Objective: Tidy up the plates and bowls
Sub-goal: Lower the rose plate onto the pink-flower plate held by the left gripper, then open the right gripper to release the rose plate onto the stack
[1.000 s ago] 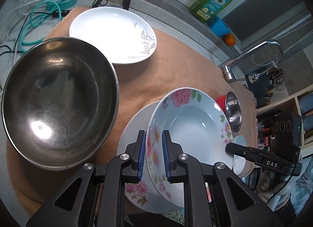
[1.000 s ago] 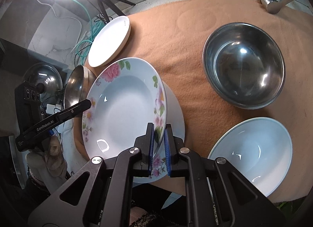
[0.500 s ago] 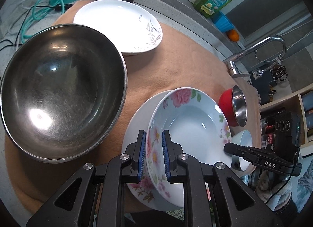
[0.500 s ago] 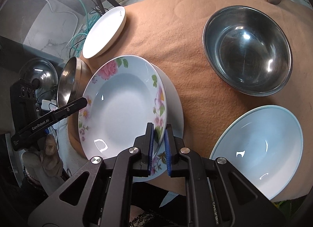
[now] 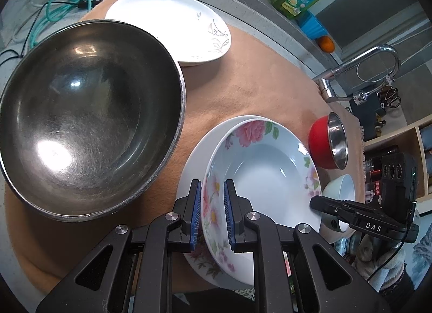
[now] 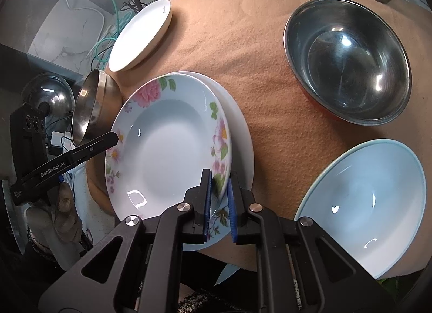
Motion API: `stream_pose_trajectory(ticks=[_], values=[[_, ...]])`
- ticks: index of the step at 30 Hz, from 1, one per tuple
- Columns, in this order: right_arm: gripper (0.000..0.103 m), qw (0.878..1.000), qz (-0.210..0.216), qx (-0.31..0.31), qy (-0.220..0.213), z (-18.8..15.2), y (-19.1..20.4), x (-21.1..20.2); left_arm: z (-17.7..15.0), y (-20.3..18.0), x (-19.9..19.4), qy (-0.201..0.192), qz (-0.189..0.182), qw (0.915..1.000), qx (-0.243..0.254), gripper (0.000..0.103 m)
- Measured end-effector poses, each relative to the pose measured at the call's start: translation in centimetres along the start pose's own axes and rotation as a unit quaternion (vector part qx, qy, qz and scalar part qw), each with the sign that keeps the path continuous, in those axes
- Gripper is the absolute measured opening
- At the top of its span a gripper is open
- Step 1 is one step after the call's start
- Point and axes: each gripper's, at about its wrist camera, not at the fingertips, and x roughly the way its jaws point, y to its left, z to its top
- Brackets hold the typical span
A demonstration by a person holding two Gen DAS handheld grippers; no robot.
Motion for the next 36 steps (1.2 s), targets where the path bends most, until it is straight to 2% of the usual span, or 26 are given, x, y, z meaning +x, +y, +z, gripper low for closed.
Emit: stream_pose_trajectory(ticks=[36], values=[[0.015, 0.999, -0.028, -0.025, -0.004, -0.28, 0.77, 0.54, -0.47, -0.07, 0.45, 0.004, 0.010, 0.9999, 0.012, 0.014]])
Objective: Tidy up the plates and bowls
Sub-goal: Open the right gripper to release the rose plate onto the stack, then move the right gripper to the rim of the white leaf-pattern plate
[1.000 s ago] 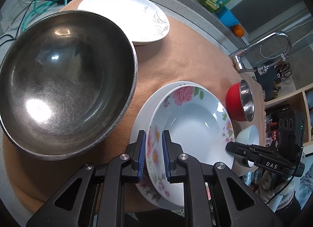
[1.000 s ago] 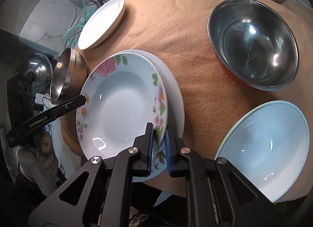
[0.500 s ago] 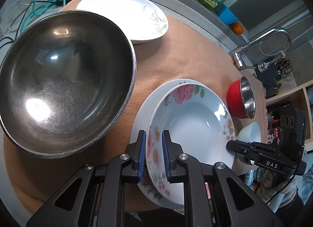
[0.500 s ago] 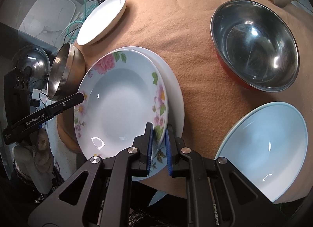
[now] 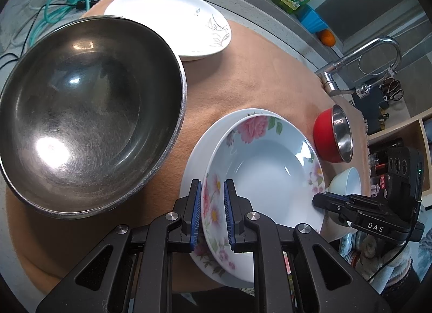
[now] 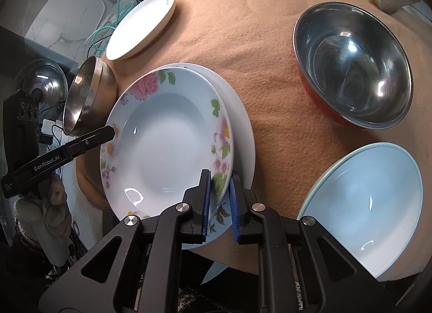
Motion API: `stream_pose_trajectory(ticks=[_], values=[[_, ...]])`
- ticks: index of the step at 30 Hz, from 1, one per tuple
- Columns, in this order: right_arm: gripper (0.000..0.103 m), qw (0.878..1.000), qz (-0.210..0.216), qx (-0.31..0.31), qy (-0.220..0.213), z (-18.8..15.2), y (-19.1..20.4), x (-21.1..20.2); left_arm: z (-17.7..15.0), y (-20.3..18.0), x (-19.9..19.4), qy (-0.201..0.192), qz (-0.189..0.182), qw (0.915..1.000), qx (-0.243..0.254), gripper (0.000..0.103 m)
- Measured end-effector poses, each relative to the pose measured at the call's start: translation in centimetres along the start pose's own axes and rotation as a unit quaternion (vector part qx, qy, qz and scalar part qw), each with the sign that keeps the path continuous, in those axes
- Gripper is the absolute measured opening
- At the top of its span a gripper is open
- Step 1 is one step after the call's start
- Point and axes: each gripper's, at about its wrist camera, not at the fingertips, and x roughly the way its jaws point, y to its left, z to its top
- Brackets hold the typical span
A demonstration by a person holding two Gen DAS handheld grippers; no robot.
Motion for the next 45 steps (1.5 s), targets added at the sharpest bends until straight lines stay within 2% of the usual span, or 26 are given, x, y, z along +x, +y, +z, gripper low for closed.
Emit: stream_pose_trajectory(ticks=[4, 7, 17, 18, 21, 27, 29, 31, 32, 38, 42, 45], values=[[0.015, 1.000, -0.008, -0.002, -0.005, -0.1, 0.2, -0.1, 0.0, 0.0, 0.0, 0.000, -0.001, 1.0000, -0.002, 0.014], [0.020, 1.000, -0.005, 0.000, -0.008, -0.2, 0.1, -0.3, -0.1, 0.0, -0.1, 0.000, -0.002, 1.0000, 0.000, 0.014], [0.020, 1.000, -0.011, 0.004, -0.023, -0.5, 0.0, -1.1, -0.2, 0.1, -0.6, -0.002, -0.002, 1.0000, 0.004, 0.014], [0.022, 1.000, -0.012, 0.006, -0.028, -0.6, 0.0, -1.5, -0.2, 0.1, -0.7, -0.003, -0.002, 1.0000, 0.004, 0.014], [0.043, 0.998, -0.012, 0.015, -0.053, -1.0, -0.2, -2.9, -0.4, 0.0, -1.2, -0.008, -0.002, 0.9999, 0.006, 0.014], [0.047, 0.995, -0.025, 0.017, -0.094, -1.7, 0.1, -5.8, -0.7, -1.0, -2.3, -0.015, -0.008, 0.9995, 0.026, 0.014], [0.053, 0.993, -0.022, 0.014, -0.111, -1.9, 0.7, -6.8, -0.8, -1.4, -2.6, -0.017, -0.011, 0.9993, 0.032, 0.014], [0.065, 0.990, -0.022, 0.005, -0.136, -1.8, 1.6, -7.9, -0.8, -1.8, -3.2, -0.021, -0.013, 0.9989, 0.039, 0.014], [0.067, 0.988, -0.026, -0.004, -0.149, -1.7, 2.3, -8.5, -0.7, -2.0, -3.5, -0.026, -0.012, 0.9987, 0.042, 0.014], [0.072, 0.976, -0.043, -0.037, -0.212, 0.1, 5.4, -10.4, 0.5, -2.3, -5.9, -0.064, 0.000, 0.9960, 0.062, 0.015], [0.074, 0.973, -0.038, -0.040, -0.225, 1.7, 7.0, -10.6, 2.0, -1.5, -7.0, -0.087, 0.008, 0.9942, 0.063, 0.015], [0.074, 0.968, -0.050, -0.047, -0.240, 2.5, 8.4, -10.7, 3.0, -0.5, -7.9, -0.101, 0.009, 0.9933, 0.055, 0.015]])
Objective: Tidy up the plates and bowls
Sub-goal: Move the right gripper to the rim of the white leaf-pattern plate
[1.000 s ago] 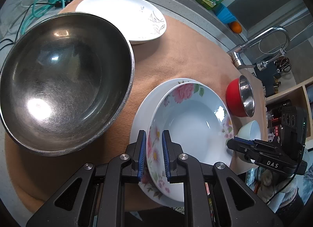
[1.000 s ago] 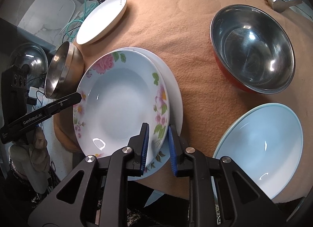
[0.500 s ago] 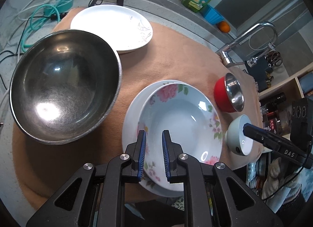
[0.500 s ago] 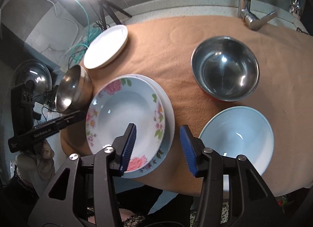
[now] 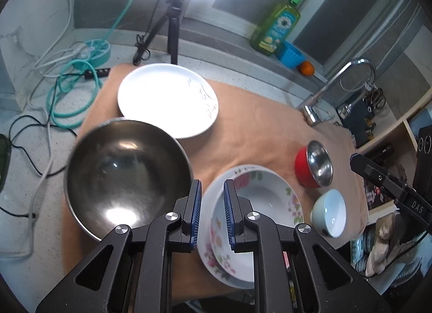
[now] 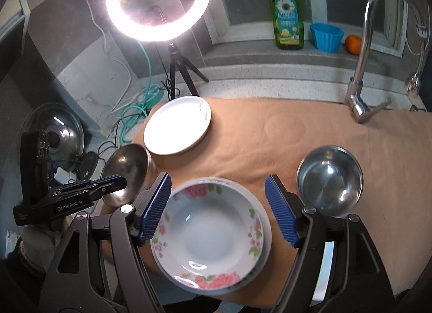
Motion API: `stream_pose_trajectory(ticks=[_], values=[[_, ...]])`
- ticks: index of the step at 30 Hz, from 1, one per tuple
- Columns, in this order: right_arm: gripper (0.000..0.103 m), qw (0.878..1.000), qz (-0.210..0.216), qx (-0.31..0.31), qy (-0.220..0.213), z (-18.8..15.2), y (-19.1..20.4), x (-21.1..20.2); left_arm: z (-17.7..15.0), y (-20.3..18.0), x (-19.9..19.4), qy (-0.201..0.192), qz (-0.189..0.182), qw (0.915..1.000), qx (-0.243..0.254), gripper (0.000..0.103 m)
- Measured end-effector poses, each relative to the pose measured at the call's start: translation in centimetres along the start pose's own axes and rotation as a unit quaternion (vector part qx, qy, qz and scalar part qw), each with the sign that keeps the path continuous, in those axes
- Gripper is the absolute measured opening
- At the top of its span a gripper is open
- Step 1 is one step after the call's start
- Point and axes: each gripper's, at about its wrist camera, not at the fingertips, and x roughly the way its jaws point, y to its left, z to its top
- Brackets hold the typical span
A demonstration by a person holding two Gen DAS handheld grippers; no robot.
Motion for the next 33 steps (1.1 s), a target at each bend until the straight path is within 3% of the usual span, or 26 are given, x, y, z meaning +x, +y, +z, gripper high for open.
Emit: stream_pose_trajectory(ticks=[8, 18, 33], values=[[0.074, 1.000, -0.016, -0.014, -0.013, 2.0, 2.1, 1.0, 3.0, 2.3, -1.2, -0.030, 0.014, 0.9994, -0.006, 0.015], [0.074, 0.998, -0.036, -0.045, -0.013, 4.5, 3.9, 3.1, 5.8, 4.7, -0.3, -0.036, 0.027, 0.9990, -0.004, 0.015], [0.070, 0.998, -0.039, -0.051, 0.019, 7.5, 4.0, 9.2, 10.4, 7.7, 3.8, -0.010, 0.024, 0.9997, -0.004, 0.015]])
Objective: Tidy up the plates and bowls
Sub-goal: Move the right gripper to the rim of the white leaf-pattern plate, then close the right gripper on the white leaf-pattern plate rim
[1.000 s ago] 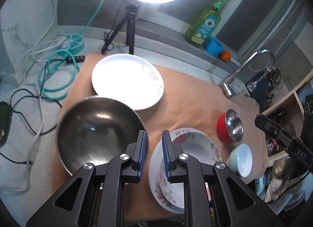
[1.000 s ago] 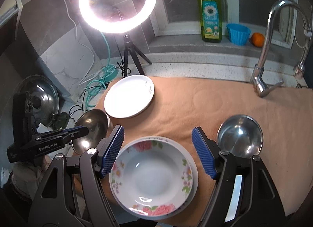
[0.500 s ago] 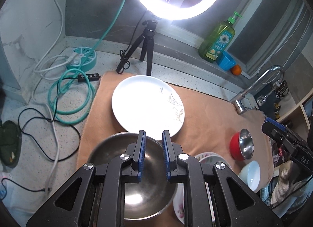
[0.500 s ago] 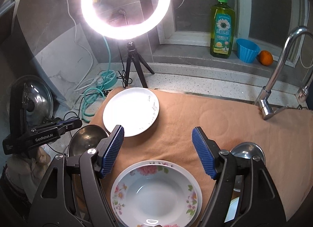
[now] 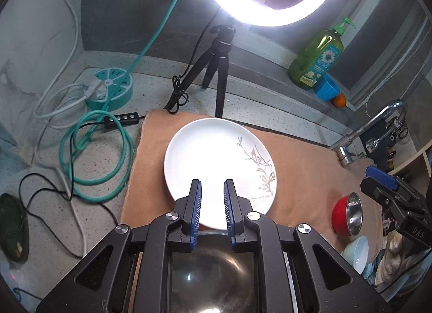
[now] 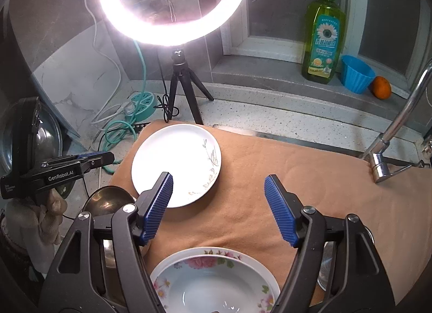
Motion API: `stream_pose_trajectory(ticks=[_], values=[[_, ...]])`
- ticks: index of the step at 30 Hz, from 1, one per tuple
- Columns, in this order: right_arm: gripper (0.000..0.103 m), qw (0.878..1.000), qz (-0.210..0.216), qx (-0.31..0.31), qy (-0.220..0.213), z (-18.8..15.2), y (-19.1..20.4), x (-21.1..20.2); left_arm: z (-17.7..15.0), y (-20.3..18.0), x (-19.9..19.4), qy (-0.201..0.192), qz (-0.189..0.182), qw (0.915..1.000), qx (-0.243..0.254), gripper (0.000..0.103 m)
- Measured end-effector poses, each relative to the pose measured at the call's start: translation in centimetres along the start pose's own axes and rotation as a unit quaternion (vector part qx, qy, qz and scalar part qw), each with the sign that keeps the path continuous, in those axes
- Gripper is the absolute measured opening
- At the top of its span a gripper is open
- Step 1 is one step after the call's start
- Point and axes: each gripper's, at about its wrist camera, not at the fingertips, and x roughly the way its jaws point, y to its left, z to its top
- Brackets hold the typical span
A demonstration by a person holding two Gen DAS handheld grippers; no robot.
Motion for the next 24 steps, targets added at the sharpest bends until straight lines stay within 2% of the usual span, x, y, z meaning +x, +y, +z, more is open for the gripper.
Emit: stream_pose_trajectory(ticks=[3, 12, 24], values=[[0.064, 1.000, 0.002, 0.005, 0.012, 0.5, -0.5, 1.8, 1.0, 1.1, 1.4, 0.010, 0.000, 0.9999, -0.006, 0.015], [0.046, 0.991, 0.052, 0.091, 0.079, 1.1, -4.6, 8.8, 3.3, 4.7, 5.7, 0.047, 0.009, 0.9987, -0.019, 0.015], [0.040, 0.978, 0.095, 0.128, 0.138, 0.6, -5.0, 14.4, 3.6, 6.6, 8.0, 0.076, 0.002, 0.9963, -0.040, 0.015]])
